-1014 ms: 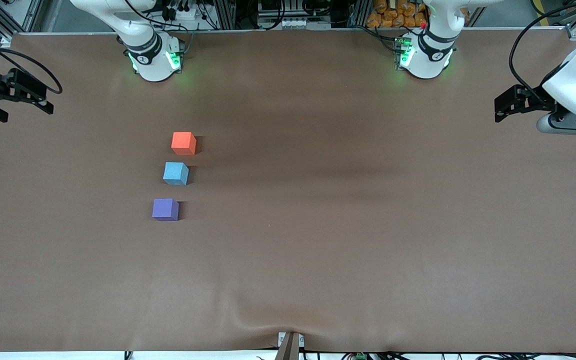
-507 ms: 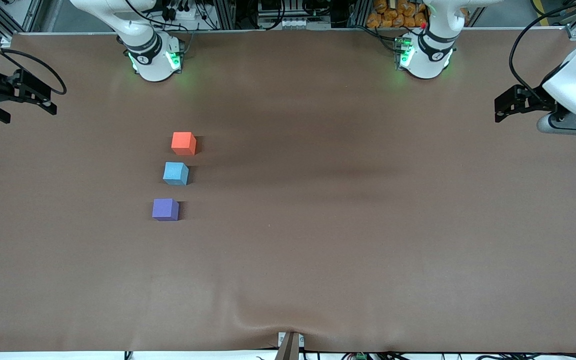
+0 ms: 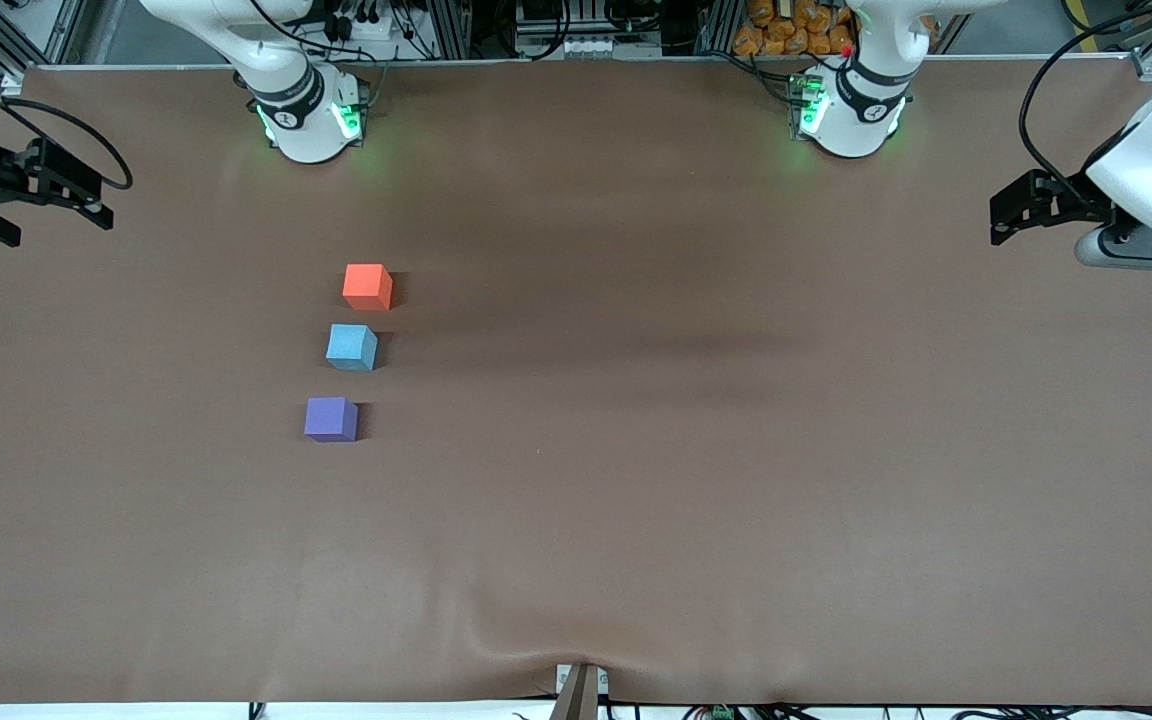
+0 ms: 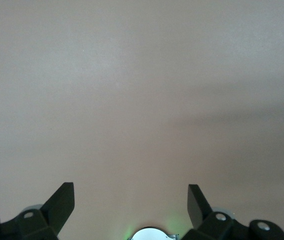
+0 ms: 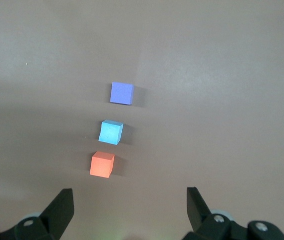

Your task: Place blue block between orange and purple blocks

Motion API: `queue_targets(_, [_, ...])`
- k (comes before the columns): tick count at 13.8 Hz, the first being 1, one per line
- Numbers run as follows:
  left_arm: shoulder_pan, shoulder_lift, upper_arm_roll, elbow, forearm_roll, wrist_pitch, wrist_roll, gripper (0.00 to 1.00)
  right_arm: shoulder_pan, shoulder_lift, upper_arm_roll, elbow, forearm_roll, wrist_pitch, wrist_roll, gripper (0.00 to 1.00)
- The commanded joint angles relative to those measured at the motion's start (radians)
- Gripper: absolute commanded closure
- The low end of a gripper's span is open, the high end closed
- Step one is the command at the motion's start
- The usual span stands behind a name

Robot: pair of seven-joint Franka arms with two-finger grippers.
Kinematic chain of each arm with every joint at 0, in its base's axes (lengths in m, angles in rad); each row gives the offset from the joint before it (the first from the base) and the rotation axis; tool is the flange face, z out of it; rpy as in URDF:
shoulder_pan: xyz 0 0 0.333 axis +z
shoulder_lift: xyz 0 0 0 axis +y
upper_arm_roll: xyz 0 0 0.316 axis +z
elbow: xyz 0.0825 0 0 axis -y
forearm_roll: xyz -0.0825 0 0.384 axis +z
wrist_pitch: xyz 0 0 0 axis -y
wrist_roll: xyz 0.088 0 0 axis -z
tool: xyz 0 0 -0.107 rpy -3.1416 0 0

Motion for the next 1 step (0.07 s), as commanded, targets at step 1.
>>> queue_targets(1, [0.008, -0.014, -0.002, -0.017, -0.02, 0.008, -0.007, 0.0, 0.006, -0.024, -0.005, -0.017, -0.015, -0.017, 0.004, 0.0])
